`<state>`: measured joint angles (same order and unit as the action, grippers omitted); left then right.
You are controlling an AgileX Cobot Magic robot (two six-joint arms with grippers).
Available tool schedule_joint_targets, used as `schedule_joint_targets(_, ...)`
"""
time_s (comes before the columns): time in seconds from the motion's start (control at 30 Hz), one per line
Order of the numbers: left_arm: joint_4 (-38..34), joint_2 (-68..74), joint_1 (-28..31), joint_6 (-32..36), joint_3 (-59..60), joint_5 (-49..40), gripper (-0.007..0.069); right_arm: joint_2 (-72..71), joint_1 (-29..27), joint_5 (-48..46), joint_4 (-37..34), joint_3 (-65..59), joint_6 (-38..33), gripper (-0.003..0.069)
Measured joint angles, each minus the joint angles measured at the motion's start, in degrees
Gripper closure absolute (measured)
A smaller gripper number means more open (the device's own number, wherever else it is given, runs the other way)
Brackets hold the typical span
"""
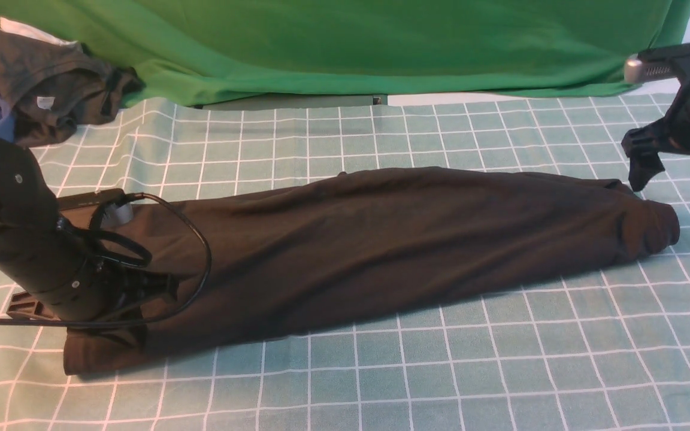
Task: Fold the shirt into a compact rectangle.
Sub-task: 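Pull the folded dark garment lengthwise by its ends to straighten it flat on the table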
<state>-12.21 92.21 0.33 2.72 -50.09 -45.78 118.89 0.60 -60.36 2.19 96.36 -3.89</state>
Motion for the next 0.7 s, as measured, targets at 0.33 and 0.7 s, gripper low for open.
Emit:
schedule_joint_targets(0.33, 0.0, 0.0, 0.0, 0.2, 0.0, 0.0, 0.0617, 7.2, -0.1, 0.9, -6.9, 0.2, -6.7, 0.0092)
schedule_joint_targets(0.7, 1.4, -3.0, 0.0, -0.3, 0.0, -3.7, 0.0617, 6.1, -1.7, -2.9, -9.6, 3.2, -9.9, 0.0584)
